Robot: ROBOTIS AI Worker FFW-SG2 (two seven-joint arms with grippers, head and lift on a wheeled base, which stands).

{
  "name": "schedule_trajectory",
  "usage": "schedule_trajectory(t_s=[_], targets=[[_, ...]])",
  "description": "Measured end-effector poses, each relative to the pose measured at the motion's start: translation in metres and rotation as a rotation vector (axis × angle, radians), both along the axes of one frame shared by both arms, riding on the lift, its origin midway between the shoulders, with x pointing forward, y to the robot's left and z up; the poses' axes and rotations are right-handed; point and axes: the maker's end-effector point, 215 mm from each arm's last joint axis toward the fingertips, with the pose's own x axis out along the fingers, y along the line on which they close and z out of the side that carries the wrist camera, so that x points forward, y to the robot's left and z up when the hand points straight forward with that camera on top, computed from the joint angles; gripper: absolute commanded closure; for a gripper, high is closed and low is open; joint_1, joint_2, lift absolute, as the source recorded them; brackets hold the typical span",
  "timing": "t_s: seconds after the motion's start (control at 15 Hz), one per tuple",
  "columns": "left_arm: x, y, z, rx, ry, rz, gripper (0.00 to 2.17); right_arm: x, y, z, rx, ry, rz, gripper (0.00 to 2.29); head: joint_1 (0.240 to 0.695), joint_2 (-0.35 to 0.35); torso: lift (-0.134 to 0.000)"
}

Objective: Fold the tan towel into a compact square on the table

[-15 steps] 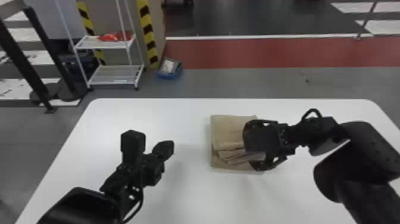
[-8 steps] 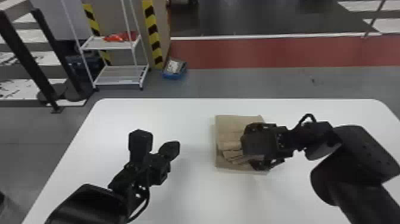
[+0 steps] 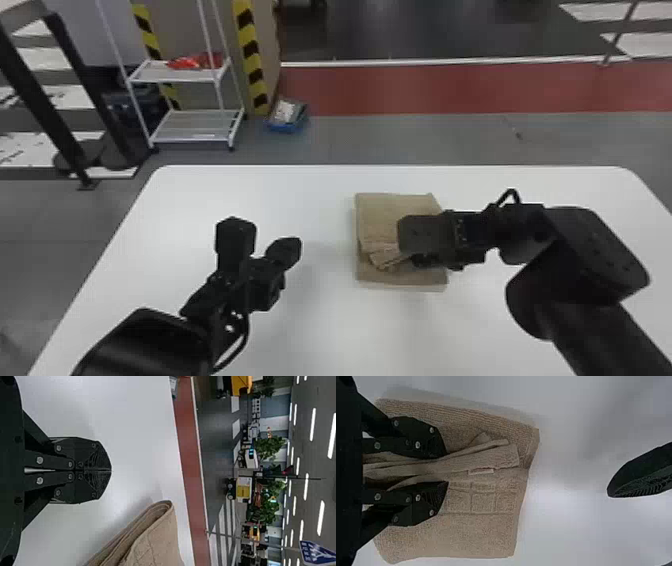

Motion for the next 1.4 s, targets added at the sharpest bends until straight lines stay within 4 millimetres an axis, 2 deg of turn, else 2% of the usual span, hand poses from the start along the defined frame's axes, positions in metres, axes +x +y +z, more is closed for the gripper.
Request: schedule_trajectory(t_s=[0.27,0.53,0.67,0.8,1.0,1.13,1.27,1.4], targets=[[-0.002,-0.003,-0.002,0.002,0.005,-0.006,2.14,0.001,0.001,0.012,0.035,-0.002,-0.021,1.48,0.695,0.061,-0.109],[-0.006,-0.01,-0.004,0.001,0.016,-0.018,2.14,0.015,0.002,0.055,0.133,-0.046,-0.052,1.48,0.695,0.057,-0.109],[-0.011,-0.015,-0.002,-0.009,0.014,-0.029,2.14,0.023,0.001,0.071,0.165,-0.061,-0.087,1.48,0.695,0.048,-0.109],[-0.021,-0.029,0.007,-0.042,0.008,-0.061,2.14,0.03,-0.003,0.079,0.197,-0.057,-0.129,1.48,0.695,0.034,-0.109],[-0.042,-0.065,0.017,-0.117,0.014,-0.133,2.14,0.03,0.0,0.081,0.232,-0.036,-0.152,1.48,0.695,0.006,-0.109],[-0.047,-0.085,0.017,-0.11,0.011,-0.164,2.14,0.018,0.005,0.072,0.244,0.015,-0.163,1.48,0.695,-0.018,-0.109],[-0.047,-0.092,0.017,-0.1,0.01,-0.18,2.14,0.001,0.015,0.071,0.267,0.045,-0.151,1.48,0.695,-0.017,-0.109],[-0.051,-0.096,0.014,-0.109,0.027,-0.193,2.14,-0.003,0.015,0.073,0.272,0.044,-0.151,1.48,0.695,-0.019,-0.109]])
